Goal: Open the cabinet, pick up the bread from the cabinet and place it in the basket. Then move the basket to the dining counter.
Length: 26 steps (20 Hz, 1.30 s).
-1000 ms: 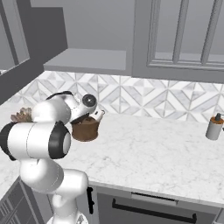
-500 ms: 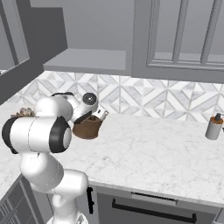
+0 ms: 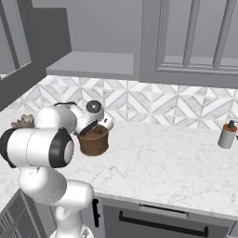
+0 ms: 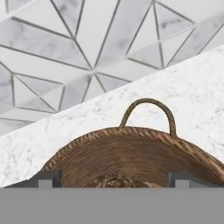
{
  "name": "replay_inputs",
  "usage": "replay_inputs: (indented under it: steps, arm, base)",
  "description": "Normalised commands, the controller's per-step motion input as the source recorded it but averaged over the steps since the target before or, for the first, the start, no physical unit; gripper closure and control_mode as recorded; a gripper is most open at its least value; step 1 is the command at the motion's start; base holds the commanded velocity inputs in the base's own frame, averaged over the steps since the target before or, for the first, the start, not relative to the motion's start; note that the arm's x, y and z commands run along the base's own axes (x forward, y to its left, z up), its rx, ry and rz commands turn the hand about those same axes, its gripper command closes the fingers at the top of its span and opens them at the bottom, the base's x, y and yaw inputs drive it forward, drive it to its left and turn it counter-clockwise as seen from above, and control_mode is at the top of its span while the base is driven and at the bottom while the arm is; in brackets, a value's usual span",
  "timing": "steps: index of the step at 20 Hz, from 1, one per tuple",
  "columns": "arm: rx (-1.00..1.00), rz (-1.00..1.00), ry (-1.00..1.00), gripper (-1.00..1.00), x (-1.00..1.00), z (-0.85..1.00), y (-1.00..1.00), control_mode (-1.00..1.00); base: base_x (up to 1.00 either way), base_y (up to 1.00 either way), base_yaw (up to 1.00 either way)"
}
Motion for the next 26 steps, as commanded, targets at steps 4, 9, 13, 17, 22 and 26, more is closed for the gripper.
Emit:
replay_inputs:
  steps: [4,9,13,17,22,26]
  arm:
    - [-0.01,0.00,0.00,-1.00,-0.39,-0.07,0.00,-1.00]
    - [0.00,0.00,0.00,-1.00,-0.44,0.07,0.00,-1.00]
    - [0.00,0.00,0.00,-1.00,-0.61,0.55,0.01,-1.00]
    - [-0.01,-0.03,0.00,-1.00,-0.45,0.76,0.00,-1.00]
    - [-0.03,-0.08,0.12,-1.00,-0.11,0.85,0.00,-1.00]
    - [-0.04,-0.11,0.28,-1.00,-0.28,0.07,-0.13,-1.00]
  base:
    - [0.00,0.00,0.00]
    - [0.00,0.00,0.00]
    - [0.00,0.00,0.00]
    - [0.00,0.00,0.00]
    - [0.00,0.00,0.00]
    - [0.00,0.00,0.00]
